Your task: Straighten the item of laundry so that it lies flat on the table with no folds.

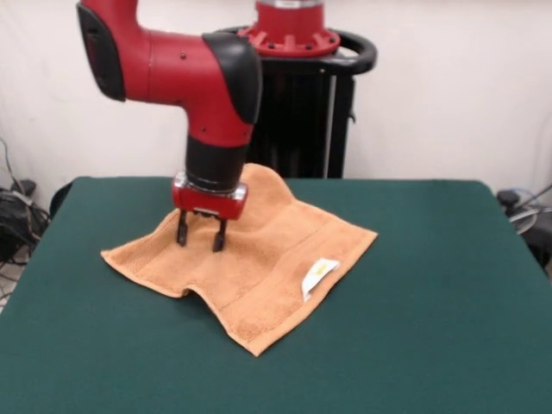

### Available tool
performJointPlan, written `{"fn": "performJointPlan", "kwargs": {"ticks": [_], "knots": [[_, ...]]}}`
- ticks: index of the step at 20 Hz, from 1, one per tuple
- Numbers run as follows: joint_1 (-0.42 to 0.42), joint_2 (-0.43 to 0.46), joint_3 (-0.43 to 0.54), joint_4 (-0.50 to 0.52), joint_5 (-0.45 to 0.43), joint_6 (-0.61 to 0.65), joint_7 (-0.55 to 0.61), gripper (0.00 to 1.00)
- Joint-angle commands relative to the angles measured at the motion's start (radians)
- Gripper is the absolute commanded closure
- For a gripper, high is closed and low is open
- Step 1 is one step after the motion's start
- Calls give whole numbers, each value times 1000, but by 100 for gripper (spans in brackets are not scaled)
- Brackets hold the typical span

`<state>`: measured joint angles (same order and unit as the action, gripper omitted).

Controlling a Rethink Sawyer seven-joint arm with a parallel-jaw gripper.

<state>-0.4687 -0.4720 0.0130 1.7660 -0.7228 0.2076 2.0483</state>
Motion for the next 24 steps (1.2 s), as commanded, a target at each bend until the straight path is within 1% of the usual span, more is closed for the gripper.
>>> {"fn": "performJointPlan", "kwargs": {"ticks": [1, 2, 4, 6, 9, 12, 15, 18, 21, 24], "knots": [[133, -83, 126, 27, 135, 93, 108, 0], [147, -103, 119, 41, 161, 85, 136, 0], [142, -74, 137, 40, 188, 16, 162, 0], [158, -34, 139, 10, 207, -22, 166, 0], [227, -2, 86, -28, 246, -62, 205, 0], [335, 64, -22, -99, 278, -98, 249, 0], [385, 152, -97, -165, 301, -157, 258, 0], [456, 250, -212, -245, 329, -197, 254, 0], [579, 326, -386, -293, 399, -209, 290, 0], [625, 384, -441, -316, 478, -223, 283, 0]]}}
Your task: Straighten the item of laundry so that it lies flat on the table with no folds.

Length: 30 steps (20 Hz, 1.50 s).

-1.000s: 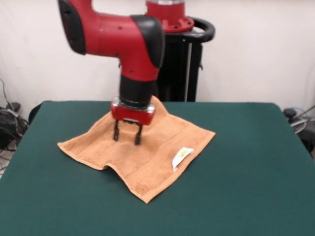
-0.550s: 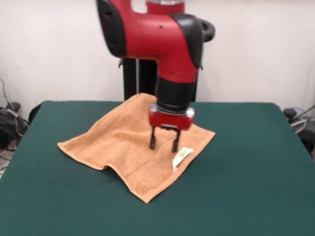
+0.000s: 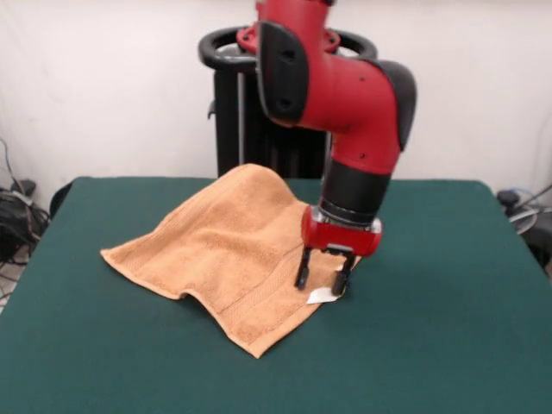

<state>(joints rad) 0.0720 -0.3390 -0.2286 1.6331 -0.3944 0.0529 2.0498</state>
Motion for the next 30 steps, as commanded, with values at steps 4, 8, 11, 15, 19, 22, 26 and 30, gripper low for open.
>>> {"fn": "performJointPlan", "kwargs": {"ticks": [4, 8, 11, 15, 19, 22, 26, 30], "knots": [[72, 264, -169, -170, 209, -85, 242, 0], [16, 235, -96, -151, 209, -81, 183, 0], [-6, 229, -68, -145, 210, -85, 160, 0], [-66, 201, 9, -128, 176, -65, 113, 100], [-95, 178, 53, -112, 173, -38, 102, 100], [-134, 172, 100, -104, 159, -32, 86, 100], [-199, 152, 181, -83, 135, -10, 54, 100], [-270, 117, 310, -28, 119, 34, 24, 100]]}}
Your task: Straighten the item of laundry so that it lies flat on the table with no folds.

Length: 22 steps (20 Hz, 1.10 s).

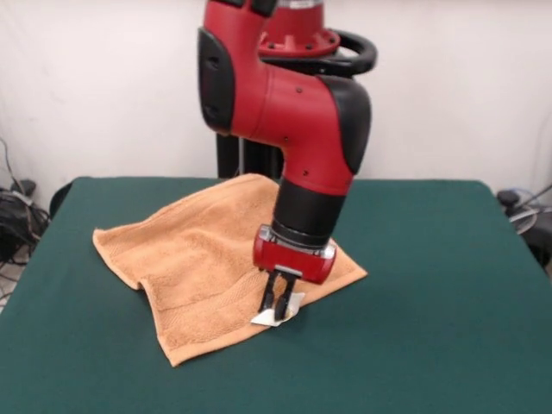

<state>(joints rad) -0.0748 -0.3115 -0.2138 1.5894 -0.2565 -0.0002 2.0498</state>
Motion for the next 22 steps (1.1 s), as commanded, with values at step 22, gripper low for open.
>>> {"fn": "performJointPlan", "kwargs": {"ticks": [22], "knots": [[-167, 18, 545, 201, 128, 208, 154, 100]]}}
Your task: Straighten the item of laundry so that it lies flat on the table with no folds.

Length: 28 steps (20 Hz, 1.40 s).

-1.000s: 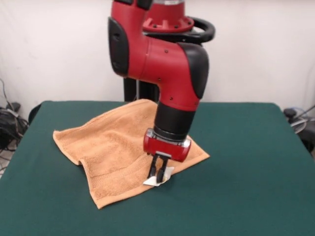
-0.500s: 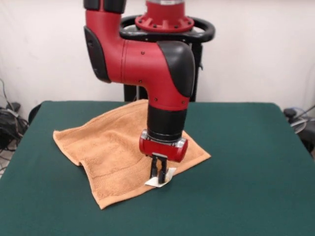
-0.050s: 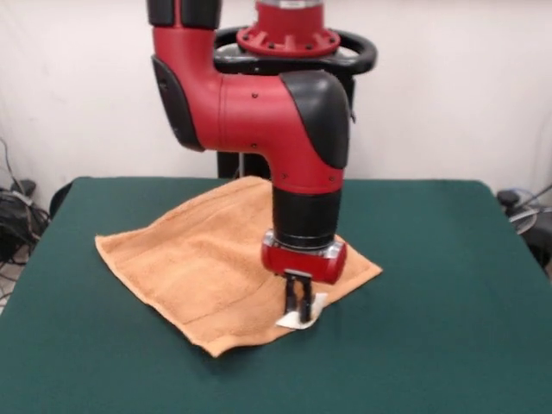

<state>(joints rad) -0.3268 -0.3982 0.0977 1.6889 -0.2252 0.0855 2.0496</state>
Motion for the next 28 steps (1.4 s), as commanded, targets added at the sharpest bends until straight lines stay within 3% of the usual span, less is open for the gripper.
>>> {"fn": "performJointPlan", "kwargs": {"ticks": [1, 10, 18, 24, 28], "knots": [[87, 104, 235, 104, 106, 118, 158, 100], [96, 109, 283, 120, 175, 105, 164, 100], [184, 49, 212, 142, 239, 199, 174, 100], [158, 40, 249, 203, 241, 165, 151, 100], [140, -30, 252, 259, 243, 232, 131, 100]]}}
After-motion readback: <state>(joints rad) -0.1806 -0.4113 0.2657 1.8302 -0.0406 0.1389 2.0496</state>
